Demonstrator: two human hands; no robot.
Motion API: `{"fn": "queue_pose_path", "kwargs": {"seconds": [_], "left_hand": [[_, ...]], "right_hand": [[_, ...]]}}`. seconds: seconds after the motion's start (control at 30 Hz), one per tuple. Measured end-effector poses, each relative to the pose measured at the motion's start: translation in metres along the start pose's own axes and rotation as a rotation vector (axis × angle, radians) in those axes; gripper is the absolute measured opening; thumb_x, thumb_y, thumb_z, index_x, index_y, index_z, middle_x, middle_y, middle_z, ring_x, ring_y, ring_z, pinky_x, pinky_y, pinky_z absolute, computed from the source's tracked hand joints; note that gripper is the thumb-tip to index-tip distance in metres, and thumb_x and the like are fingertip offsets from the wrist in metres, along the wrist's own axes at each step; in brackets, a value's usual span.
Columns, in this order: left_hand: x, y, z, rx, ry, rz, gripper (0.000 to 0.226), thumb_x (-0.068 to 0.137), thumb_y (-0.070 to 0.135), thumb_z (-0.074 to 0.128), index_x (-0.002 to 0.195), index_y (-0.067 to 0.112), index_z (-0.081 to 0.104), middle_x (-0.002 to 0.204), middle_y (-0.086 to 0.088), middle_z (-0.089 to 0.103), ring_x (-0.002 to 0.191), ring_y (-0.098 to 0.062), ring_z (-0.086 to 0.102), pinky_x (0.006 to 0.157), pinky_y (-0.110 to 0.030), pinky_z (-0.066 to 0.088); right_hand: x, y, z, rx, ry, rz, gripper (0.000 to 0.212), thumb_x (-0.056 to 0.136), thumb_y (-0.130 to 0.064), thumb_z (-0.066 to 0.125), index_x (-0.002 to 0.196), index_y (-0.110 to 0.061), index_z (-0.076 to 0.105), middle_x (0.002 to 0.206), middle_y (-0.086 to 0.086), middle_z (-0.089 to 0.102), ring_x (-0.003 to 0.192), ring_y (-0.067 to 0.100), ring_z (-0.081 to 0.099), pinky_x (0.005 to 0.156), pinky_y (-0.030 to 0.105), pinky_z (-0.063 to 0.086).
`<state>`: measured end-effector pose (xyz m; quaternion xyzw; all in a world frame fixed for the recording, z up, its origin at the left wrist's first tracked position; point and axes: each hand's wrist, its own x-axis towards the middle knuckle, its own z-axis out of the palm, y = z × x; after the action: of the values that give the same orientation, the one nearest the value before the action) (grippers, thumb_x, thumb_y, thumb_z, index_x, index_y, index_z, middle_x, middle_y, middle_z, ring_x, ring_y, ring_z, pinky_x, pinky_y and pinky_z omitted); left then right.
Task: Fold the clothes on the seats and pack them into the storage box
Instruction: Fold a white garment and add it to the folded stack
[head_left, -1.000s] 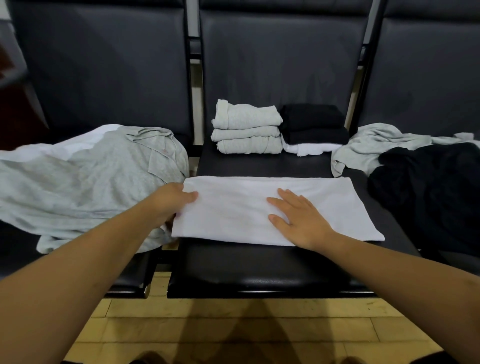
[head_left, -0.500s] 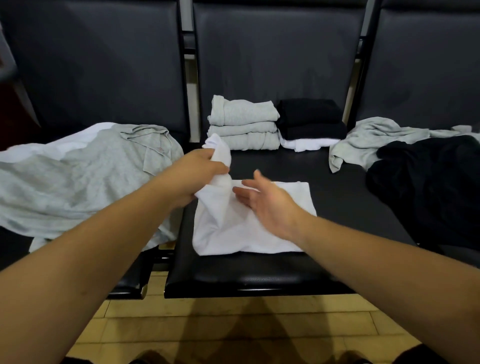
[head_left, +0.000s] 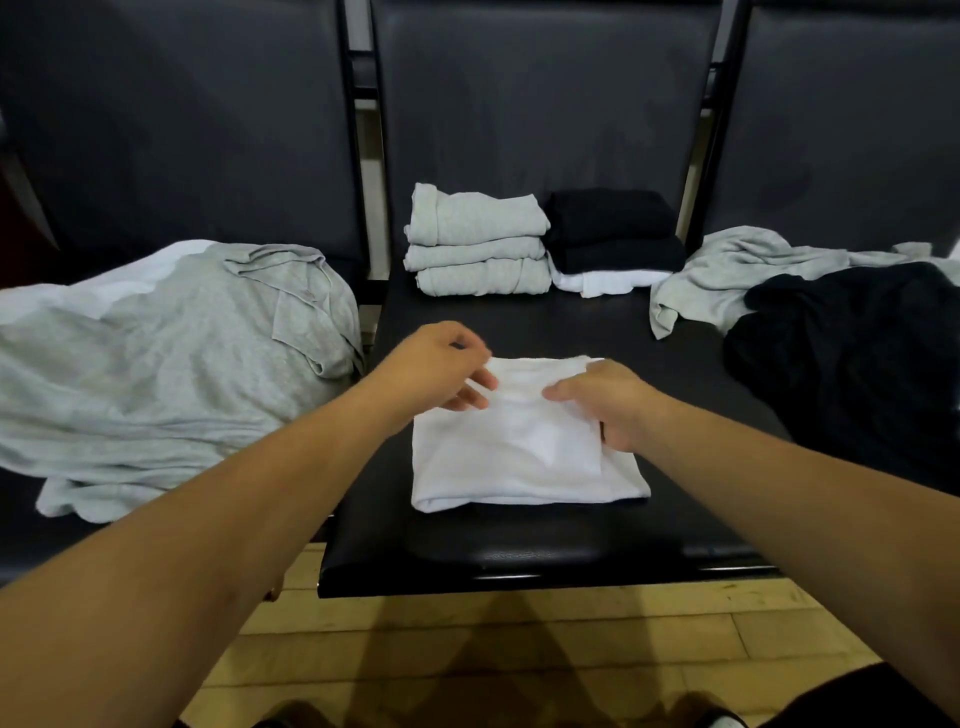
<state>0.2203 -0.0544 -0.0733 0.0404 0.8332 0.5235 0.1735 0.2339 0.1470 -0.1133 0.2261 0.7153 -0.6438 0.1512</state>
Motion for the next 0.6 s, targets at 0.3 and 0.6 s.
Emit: {"fn": "queue_pose_path", "kwargs": {"seconds": [0.3, 0.6], "left_hand": [[0.021, -0.051, -0.014, 0.142, 0.178, -0.277, 0.039, 0.091, 0.027, 0.066, 0.117, -0.001, 0.056, 0.104, -0.012, 0.059, 0.093, -0.024, 0.06, 0.074, -0.036, 0.057], [0.021, -0.041, -0.002, 0.116, 0.087, -0.301, 0.042, 0.085, 0.027, 0.078, 0.114, 0.001, 0.061, 0.112, -0.01, 0.065, 0.092, -0.022, 0.065, 0.056, -0.027, 0.051]], "right_hand": [[0.002, 0.001, -0.018, -0.167, 0.138, -0.025, 0.021, 0.096, -0.008, 0.062, 0.116, -0.004, 0.066, 0.112, 0.018, 0.071, 0.095, 0.029, 0.069, 0.083, 0.041, 0.056], [-0.007, -0.004, -0.009, -0.874, 0.328, -0.367, 0.022, 0.091, -0.015, 0.057, 0.107, -0.001, 0.053, 0.105, 0.01, 0.048, 0.091, 0.028, 0.054, 0.073, 0.033, 0.045]]}}
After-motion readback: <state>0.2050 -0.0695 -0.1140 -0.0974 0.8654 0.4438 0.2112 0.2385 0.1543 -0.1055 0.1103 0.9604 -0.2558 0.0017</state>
